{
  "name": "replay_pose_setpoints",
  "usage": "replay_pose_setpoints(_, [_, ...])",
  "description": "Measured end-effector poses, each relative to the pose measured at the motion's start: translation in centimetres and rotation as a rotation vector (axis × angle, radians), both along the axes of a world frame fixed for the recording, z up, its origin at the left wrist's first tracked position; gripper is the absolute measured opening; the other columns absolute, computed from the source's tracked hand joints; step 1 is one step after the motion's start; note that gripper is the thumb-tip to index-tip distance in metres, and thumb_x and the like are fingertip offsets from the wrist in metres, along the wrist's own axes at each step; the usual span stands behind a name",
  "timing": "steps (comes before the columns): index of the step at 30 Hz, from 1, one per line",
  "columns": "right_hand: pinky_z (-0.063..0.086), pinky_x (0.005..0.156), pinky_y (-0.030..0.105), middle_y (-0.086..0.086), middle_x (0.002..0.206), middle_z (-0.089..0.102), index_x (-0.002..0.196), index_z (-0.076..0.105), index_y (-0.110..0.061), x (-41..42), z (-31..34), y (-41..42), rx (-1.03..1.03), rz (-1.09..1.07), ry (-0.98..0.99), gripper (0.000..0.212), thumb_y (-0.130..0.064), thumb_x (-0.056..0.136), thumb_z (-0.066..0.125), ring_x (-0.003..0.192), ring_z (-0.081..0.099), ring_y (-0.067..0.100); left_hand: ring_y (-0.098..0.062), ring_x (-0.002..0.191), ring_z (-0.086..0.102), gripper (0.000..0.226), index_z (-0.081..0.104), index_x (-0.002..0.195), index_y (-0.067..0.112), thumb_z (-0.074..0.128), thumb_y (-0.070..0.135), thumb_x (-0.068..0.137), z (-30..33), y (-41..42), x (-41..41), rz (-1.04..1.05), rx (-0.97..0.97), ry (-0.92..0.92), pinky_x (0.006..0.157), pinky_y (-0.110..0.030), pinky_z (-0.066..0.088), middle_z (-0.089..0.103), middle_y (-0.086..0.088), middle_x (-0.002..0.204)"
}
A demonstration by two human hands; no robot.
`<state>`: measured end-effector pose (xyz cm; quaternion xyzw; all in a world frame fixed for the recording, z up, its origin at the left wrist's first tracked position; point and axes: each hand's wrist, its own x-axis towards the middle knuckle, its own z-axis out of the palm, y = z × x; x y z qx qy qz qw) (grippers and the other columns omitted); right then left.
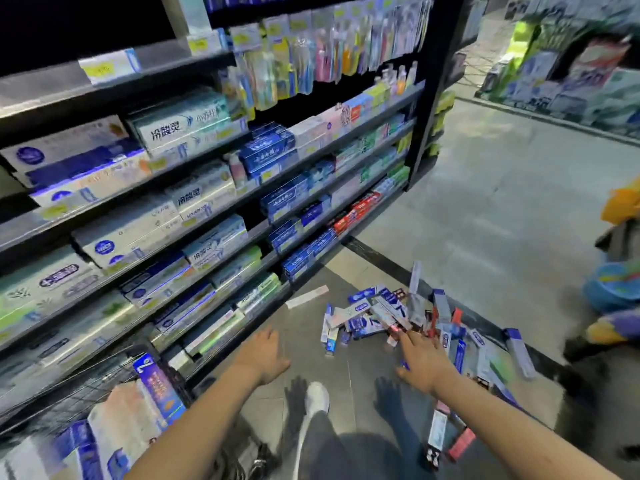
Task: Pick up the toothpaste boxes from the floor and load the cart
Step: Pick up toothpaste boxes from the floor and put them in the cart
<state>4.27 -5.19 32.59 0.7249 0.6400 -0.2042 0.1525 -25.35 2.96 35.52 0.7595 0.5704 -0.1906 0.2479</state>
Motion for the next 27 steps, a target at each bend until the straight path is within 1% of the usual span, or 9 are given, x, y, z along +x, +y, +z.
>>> replay_pose_setpoints(4, [0.018, 0.115, 0.045, 0.007, 0.152, 0.026, 0.15, 0.015, -0.015, 0.6, -2.1, 7.0, -0.037, 0.017, 0.0, 0.071, -0.042, 0.093, 0.046, 0.14, 0.028, 0.024, -0.029, 0.129, 0.04, 0.066, 0.034, 0.142, 0.009, 0.052, 0.045, 0.09, -2.6, 8.1, 2.6, 0.061, -0.083, -0.062, 0.106, -0.034, 0.035, 0.039, -0.013, 0.144])
replay_pose_setpoints(6, [0.019, 0.114, 0.044, 0.004, 0.151, 0.029, 0.149, 0.02, -0.017, 0.9, -3.1, 10.8, -0.031, -0.004, 0.016, 0.062, -0.035, 0.094, 0.043, 0.139, 0.03, 0.023, -0.031, 0.124, 0.046, 0.065, 0.038, 0.138, 0.011, 0.052, 0.048, 0.087, -3.9, 12.3, 4.4, 0.051, -0.085, -0.086, 0.103, -0.038, 0.039, 0.046, -0.013, 0.138])
replay_pose_setpoints(9, [0.024, 0.113, 0.043, 0.002, 0.152, 0.03, 0.148, 0.021, -0.016, 1.5, -5.0, 16.5, -0.073, -0.004, 0.0, 0.063, -0.033, 0.093, 0.047, 0.139, 0.032, 0.022, -0.032, 0.121, 0.05, 0.054, 0.046, 0.131, 0.011, 0.052, 0.042, 0.087, -6.6, 18.0, 7.0, 0.044, -0.094, -0.115, 0.1, -0.039, 0.043, 0.051, -0.011, 0.132])
replay_pose_setpoints(12, [0.019, 0.117, 0.043, 0.004, 0.154, 0.027, 0.15, 0.017, -0.014, 2.7, -7.4, 21.6, -0.127, -0.028, 0.018, 0.066, -0.033, 0.093, 0.046, 0.141, 0.028, 0.021, -0.028, 0.116, 0.053, 0.05, 0.047, 0.123, 0.007, 0.054, 0.039, 0.085, -9.7, 22.7, 8.6, 0.038, -0.117, -0.085, 0.096, -0.036, 0.044, 0.055, -0.012, 0.125])
replay_pose_setpoints(15, [0.02, 0.116, 0.042, 0.005, 0.152, 0.031, 0.149, 0.019, -0.015, 4.3, -10.5, 25.5, -0.177, -0.004, 0.025, 0.065, -0.028, 0.091, 0.045, 0.14, 0.029, 0.021, -0.03, 0.122, 0.048, 0.055, 0.039, 0.134, 0.008, 0.051, 0.04, 0.091, -13.4, 26.5, 9.1, 0.078, -0.189, -0.048, 0.095, -0.036, 0.041, 0.049, -0.012, 0.133])
replay_pose_setpoints(19, [0.021, 0.115, 0.04, 0.003, 0.153, 0.029, 0.15, 0.016, -0.016, 7.0, -17.5, 30.0, -0.234, 0.002, 0.026, 0.067, -0.03, 0.091, 0.045, 0.141, 0.028, 0.02, -0.027, 0.122, 0.048, 0.052, 0.038, 0.133, 0.012, 0.048, 0.042, 0.092, -21.0, 30.8, 9.0, 0.106, -0.224, -0.007, 0.095, -0.036, 0.043, 0.048, -0.01, 0.133])
replay_pose_setpoints(22, [0.021, 0.115, 0.039, 0.002, 0.154, 0.025, 0.15, 0.015, -0.016, 9.0, -24.7, 33.3, -0.264, 0.056, 0.017, 0.068, -0.029, 0.091, 0.044, 0.141, 0.026, 0.02, -0.027, 0.124, 0.046, 0.058, 0.032, 0.139, 0.012, 0.047, 0.044, 0.093, -28.3, 33.8, 8.8, 0.143, -0.255, 0.032, 0.097, -0.036, 0.043, 0.045, -0.01, 0.137])
replay_pose_setpoints(25, [0.022, 0.115, 0.038, 0.001, 0.152, 0.028, 0.148, 0.019, -0.016, 11.1, -32.6, 36.2, -0.27, 0.123, -0.031, 0.063, -0.031, 0.092, 0.042, 0.139, 0.029, 0.022, -0.026, 0.127, 0.043, 0.058, 0.025, 0.143, 0.013, 0.044, 0.039, 0.094, -36.0, 36.2, 8.8, 0.163, -0.285, 0.072, 0.099, -0.034, 0.041, 0.042, -0.009, 0.139])
replay_pose_setpoints(27, [0.02, 0.116, 0.037, 0.0, 0.153, 0.026, 0.151, 0.015, -0.018, 12.4, -37.8, 38.0, -0.279, 0.116, -0.023, 0.068, -0.035, 0.092, 0.044, 0.14, 0.027, 0.02, -0.025, 0.131, 0.039, 0.058, 0.023, 0.145, 0.013, 0.043, 0.034, 0.095, -41.3, 37.8, 9.1, 0.177, -0.278, 0.095, 0.103, -0.032, 0.038, 0.039, -0.008, 0.143])
